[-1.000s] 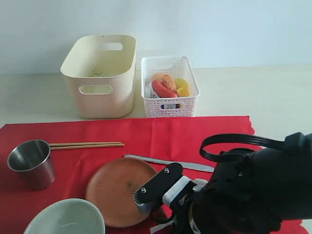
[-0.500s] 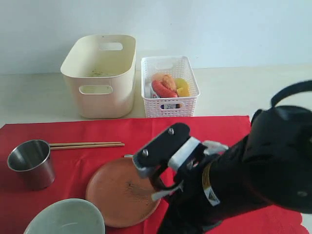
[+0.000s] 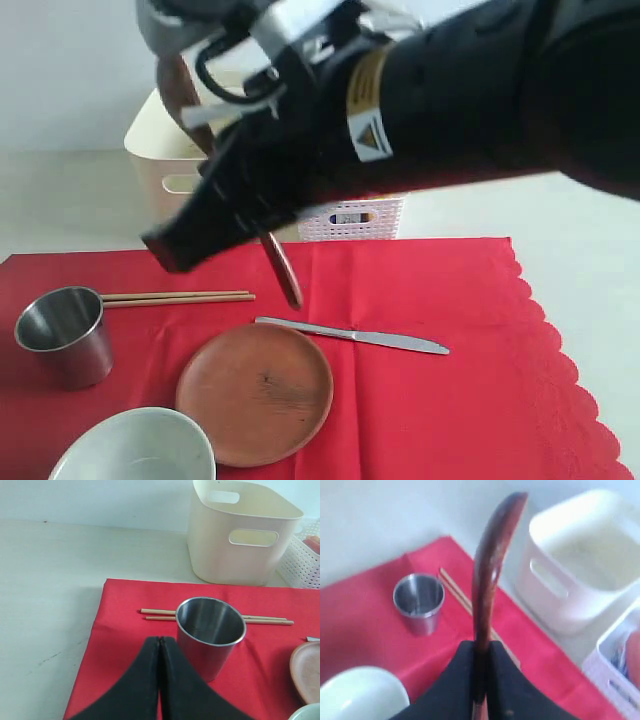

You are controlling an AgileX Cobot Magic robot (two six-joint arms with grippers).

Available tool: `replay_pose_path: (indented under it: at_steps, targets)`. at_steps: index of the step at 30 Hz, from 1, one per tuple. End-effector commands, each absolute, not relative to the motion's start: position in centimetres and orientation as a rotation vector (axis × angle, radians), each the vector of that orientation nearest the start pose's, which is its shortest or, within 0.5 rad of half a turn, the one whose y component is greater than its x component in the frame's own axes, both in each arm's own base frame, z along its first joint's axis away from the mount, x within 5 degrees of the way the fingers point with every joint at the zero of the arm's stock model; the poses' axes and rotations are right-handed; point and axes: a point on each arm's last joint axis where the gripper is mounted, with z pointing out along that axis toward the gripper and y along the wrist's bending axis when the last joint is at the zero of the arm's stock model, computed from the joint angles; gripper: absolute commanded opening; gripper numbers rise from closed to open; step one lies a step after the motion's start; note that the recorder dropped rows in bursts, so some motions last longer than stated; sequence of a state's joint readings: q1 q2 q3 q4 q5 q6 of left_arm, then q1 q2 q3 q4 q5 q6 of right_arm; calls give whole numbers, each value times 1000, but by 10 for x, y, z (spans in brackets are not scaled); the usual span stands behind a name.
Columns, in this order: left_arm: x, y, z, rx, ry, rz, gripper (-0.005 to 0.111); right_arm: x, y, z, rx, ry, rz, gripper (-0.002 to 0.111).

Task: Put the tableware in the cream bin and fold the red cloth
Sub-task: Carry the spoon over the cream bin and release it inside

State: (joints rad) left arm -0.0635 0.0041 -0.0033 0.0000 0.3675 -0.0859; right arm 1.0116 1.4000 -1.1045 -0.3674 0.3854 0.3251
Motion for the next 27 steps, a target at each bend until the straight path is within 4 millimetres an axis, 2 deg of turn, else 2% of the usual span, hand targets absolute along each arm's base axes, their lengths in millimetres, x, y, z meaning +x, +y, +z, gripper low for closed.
replay_pose_path:
  at_steps: [1,6,10,15,20,23,27]
  targets:
    - [53,-4,181,-21,1842,-119,0,196,279,350,-971,1762,476,0]
    - [53,-4,181,-21,1842,-119,0,230,295,355,-899,1661,521,0]
    - [53,-4,181,-21,1842,-119,0,268,306,344,-840,1589,552,0]
    - [53,-4,181,-21,1842,-119,0,316,317,322,-784,1548,558,0]
    - [53,-4,181,-21,1842,-119,0,360,327,291,-749,1547,545,0]
    - [53,-4,181,-21,1842,-119,0,381,334,270,-741,1549,544,0]
    - [53,-4,181,-21,1842,-119,0,401,345,254,-762,1527,504,0]
